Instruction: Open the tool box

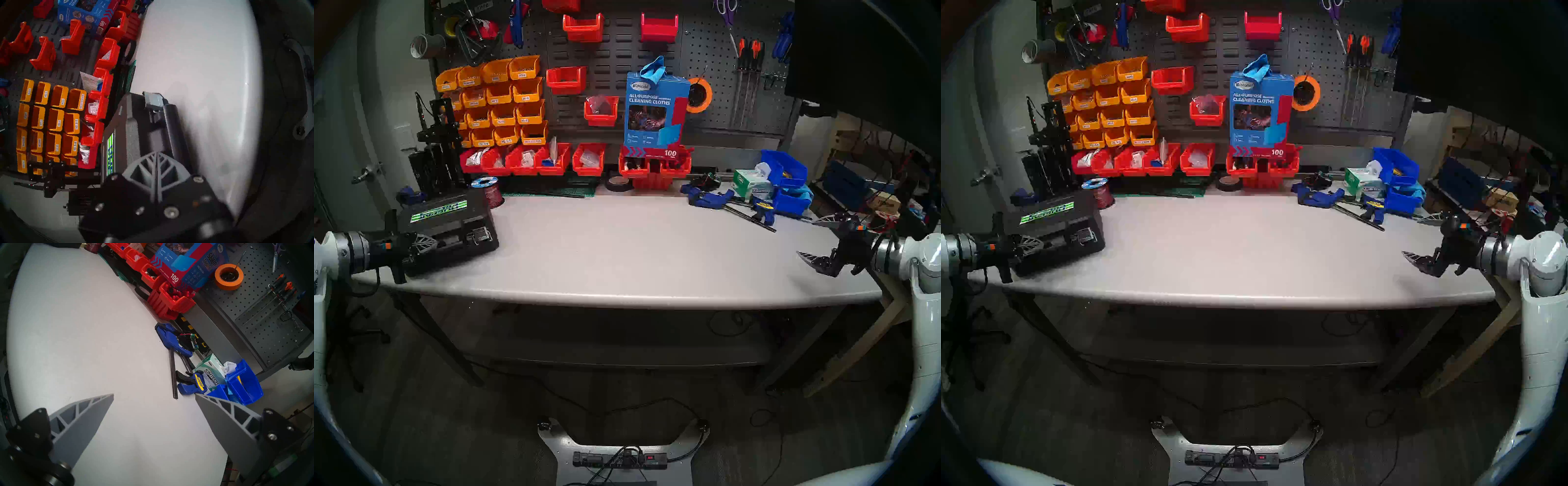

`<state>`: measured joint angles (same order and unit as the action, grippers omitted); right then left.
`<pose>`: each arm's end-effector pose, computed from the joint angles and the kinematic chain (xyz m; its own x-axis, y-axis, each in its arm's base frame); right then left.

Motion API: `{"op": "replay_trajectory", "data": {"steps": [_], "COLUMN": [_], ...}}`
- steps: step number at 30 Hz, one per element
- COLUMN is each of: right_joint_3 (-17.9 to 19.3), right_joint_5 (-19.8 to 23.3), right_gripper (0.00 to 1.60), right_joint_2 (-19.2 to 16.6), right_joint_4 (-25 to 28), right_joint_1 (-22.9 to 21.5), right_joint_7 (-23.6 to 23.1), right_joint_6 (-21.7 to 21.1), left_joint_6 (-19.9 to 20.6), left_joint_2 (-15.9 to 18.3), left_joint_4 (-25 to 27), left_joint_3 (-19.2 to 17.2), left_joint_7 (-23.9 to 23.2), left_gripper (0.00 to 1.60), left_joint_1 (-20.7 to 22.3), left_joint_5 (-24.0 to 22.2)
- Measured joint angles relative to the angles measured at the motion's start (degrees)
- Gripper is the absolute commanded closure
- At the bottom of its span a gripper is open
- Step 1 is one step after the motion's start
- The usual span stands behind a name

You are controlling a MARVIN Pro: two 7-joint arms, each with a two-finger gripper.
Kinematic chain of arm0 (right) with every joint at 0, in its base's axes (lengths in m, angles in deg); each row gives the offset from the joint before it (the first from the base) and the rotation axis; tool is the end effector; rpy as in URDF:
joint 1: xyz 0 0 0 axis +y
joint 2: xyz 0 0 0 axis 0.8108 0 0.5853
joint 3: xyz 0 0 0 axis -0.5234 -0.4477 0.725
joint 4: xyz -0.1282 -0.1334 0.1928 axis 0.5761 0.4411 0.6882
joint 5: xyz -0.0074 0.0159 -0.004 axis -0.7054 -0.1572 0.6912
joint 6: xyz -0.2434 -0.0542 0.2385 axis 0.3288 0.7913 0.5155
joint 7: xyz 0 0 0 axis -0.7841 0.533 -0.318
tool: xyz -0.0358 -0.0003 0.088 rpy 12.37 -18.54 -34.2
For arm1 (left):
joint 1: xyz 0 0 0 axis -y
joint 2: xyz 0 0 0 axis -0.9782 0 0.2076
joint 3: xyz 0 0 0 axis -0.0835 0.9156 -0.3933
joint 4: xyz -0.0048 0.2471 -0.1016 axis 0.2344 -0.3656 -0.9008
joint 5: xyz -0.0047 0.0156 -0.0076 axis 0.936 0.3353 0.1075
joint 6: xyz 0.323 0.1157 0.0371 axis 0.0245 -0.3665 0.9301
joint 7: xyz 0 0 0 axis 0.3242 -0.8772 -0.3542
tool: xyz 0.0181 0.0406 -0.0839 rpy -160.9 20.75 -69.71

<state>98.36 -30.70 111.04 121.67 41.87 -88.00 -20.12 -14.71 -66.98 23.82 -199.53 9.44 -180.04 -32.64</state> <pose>0.3604 -0.2745 -0.0796 0.0271 0.7571 0.6527 0.5495 -0.5567 0.6229 0.3392 0.2964 -0.0603 -0.1469 -0.9552 0.2569 -0.5307 -0.1431 -0.8354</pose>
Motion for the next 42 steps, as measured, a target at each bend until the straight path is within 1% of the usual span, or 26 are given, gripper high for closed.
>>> {"op": "replay_trajectory", "data": {"steps": [3, 4, 5, 6, 7, 16, 26, 31, 36, 42], "right_joint_3": [0.0, 0.0, 0.0, 0.0, 0.0, 0.0, 0.0, 0.0, 0.0, 0.0], "right_joint_5": [0.0, 0.0, 0.0, 0.0, 0.0, 0.0, 0.0, 0.0, 0.0, 0.0], "right_gripper": [0.0, 0.0, 0.0, 0.0, 0.0, 0.0, 0.0, 0.0, 0.0, 0.0], "right_joint_2": [0.0, 0.0, 0.0, 0.0, 0.0, 0.0, 0.0, 0.0, 0.0, 0.0], "right_joint_4": [0.0, 0.0, 0.0, 0.0, 0.0, 0.0, 0.0, 0.0, 0.0, 0.0], "right_joint_1": [0.0, 0.0, 0.0, 0.0, 0.0, -0.01, -0.01, -0.01, -0.01, -0.01], "right_joint_7": [0.0, 0.0, 0.0, 0.0, 0.0, 0.0, 0.0, 0.0, 0.0, 0.0], "right_joint_6": [0.0, 0.0, 0.0, 0.0, 0.0, 0.0, 0.0, 0.0, 0.0, 0.0], "left_joint_6": [0.5, 0.71, 0.94, 1.24, 1.43, 3.21, 5.27, 6.52, 7.29, 7.02], "left_joint_2": [0.11, 0.11, 0.11, 0.11, 0.11, -0.34, -2.04, -3.54, -5.2, -7.42], "left_joint_4": [0.37, 0.6, 0.86, 1.18, 1.42, 4.04, 7.06, 9.44, 11.44, 12.83], "left_joint_3": [0.33, 0.33, 0.3, 0.19, 0.08, -1.92, -4.71, -7.05, -8.52, -8.94], "left_joint_7": [0.49, 0.54, 0.54, 0.53, 0.49, -1.34, -4.72, -7.16, -8.98, -8.86], "left_gripper": [0.82, 0.62, 0.48, 0.05, 0.0, 0.0, 0.0, 0.0, 0.0, 0.0], "left_joint_1": [0.53, 0.62, 0.67, 0.69, 0.69, 0.18, -1.71, -3.22, -4.79, -5.93], "left_joint_5": [-0.13, -0.23, -0.35, -0.53, -0.64, -1.3, -1.88, -2.28, -2.28, -1.35]}}
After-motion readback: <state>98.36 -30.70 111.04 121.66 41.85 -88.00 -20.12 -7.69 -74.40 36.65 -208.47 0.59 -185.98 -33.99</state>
